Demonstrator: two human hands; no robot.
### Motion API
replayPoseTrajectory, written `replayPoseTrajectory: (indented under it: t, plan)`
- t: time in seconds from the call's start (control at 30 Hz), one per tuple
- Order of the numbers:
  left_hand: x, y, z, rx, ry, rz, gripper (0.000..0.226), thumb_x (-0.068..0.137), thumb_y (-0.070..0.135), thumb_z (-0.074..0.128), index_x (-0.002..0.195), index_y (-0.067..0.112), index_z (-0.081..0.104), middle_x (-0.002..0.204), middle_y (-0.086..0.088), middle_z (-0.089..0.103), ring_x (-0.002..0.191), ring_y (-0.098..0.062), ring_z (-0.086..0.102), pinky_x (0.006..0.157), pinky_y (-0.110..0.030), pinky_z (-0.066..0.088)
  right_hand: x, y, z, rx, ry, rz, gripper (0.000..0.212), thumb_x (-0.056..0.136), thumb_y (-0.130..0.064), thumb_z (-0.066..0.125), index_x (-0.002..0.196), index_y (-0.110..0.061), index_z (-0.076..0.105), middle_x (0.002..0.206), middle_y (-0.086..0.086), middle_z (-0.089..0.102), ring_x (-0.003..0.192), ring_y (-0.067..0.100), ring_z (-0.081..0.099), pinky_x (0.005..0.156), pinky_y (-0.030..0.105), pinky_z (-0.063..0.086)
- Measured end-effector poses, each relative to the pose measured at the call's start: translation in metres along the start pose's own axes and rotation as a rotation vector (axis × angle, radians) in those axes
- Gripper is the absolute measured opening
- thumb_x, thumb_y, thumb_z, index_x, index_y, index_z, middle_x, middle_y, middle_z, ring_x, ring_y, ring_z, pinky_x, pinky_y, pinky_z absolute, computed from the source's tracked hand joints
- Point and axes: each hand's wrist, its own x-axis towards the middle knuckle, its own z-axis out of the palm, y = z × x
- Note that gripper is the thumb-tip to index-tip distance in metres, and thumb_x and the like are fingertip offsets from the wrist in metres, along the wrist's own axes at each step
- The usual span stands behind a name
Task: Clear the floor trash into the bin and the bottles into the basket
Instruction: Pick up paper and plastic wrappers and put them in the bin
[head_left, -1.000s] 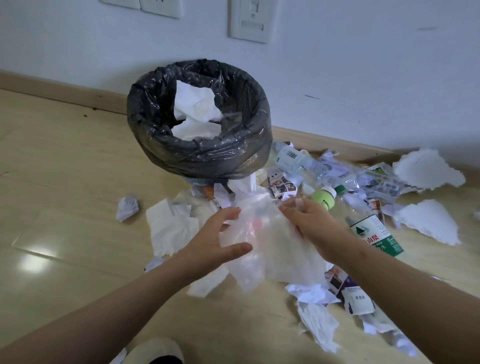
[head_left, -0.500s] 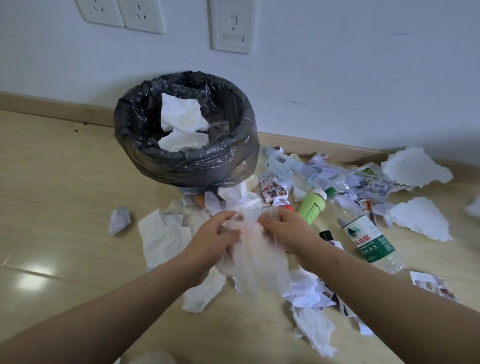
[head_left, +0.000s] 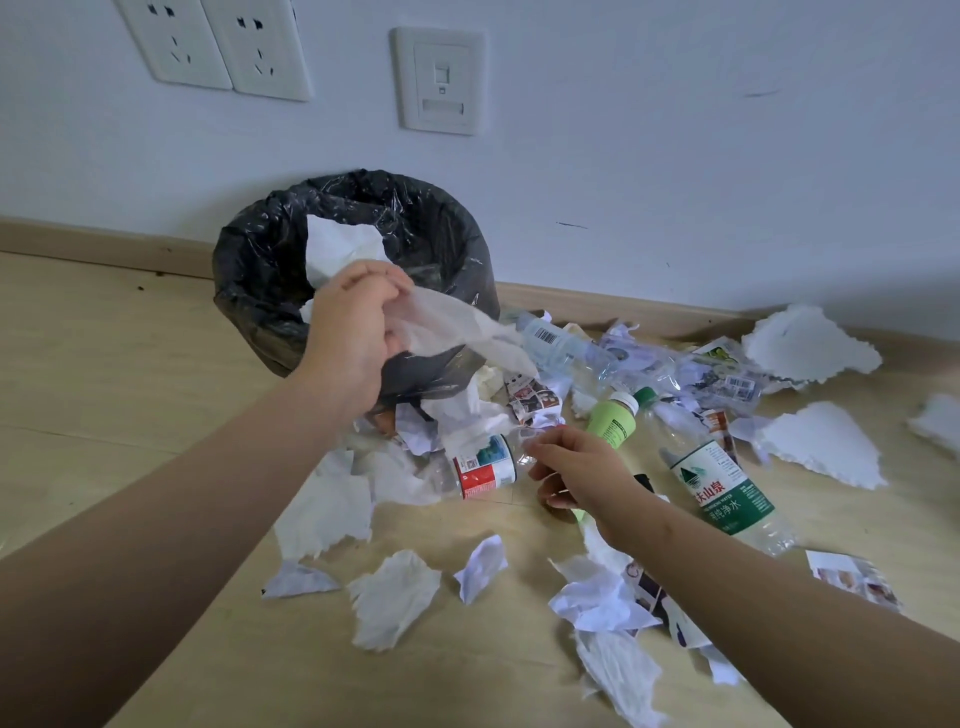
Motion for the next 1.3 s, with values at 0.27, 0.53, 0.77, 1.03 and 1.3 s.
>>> replayPoseTrajectory:
  t: [0.27,0.53,0.77,1.03,1.3]
  plan:
    - [0.022,-0.006,-0.027,0.353,0.190,0.518,0.031,0.089,0.029,0.051,0.116,0.019,0.061,0.106,0.002,0.066,0.084,-0.002,0.056,0.092,-0.027,0.047,0.011,0.041,-0.024,-0.518,0.105,-0.065,0.020,0.091,-0.018,0.054,0.111,-0.019,0.054,0.085,-0.006,0.053,0.064,0.008,0.049,0.051,0.018,0.035]
    - [0.070,-0.023,-0.037,1.521,-0.115,0.160,0.041,0.095,0.044,0.035,0.095,0.016,0.065,0.088,-0.005,0.055,0.095,-0.030,0.056,0.079,-0.036,0.030,0.018,0.052,-0.019,-0.617,0.041,-0.023,0.024,0.093,-0.024,0.050,0.116,-0.019,0.053,0.101,0.003,0.062,0.067,0.013,0.053,0.054,0.019,0.040]
    - [0.027,-0.035,-0.048,1.396,0.155,0.711,0.036,0.087,0.033,0.056,0.120,0.017,0.058,0.113,-0.018,0.051,0.108,-0.039,0.045,0.091,-0.047,0.037,0.008,0.069,-0.005,-0.915,-0.120,-0.127,0.030,0.091,-0.018,0.050,0.121,-0.014,0.053,0.098,-0.001,0.055,0.099,0.019,0.055,0.081,0.025,0.041]
    - [-0.062,-0.148,-0.154,1.316,-0.249,0.746,0.029,0.079,0.019,0.049,0.099,0.008,0.067,0.086,-0.015,0.057,0.078,-0.035,0.058,0.067,-0.037,0.048,-0.026,0.092,0.029,-1.202,-0.331,-0.369,0.034,0.094,-0.027,0.046,0.128,-0.024,0.047,0.122,-0.003,0.053,0.116,0.016,0.048,0.091,0.026,0.040]
    - [-0.159,-0.225,-0.230,1.304,-0.202,0.459,0.022,0.074,0.019,0.048,0.095,0.022,0.057,0.092,-0.008,0.062,0.088,-0.025,0.053,0.070,-0.038,0.049,-0.080,0.161,0.074,-1.424,-0.825,-0.666,0.041,0.091,-0.028,0.050,0.131,-0.020,0.048,0.135,0.007,0.044,0.113,0.031,0.048,0.090,0.039,0.044]
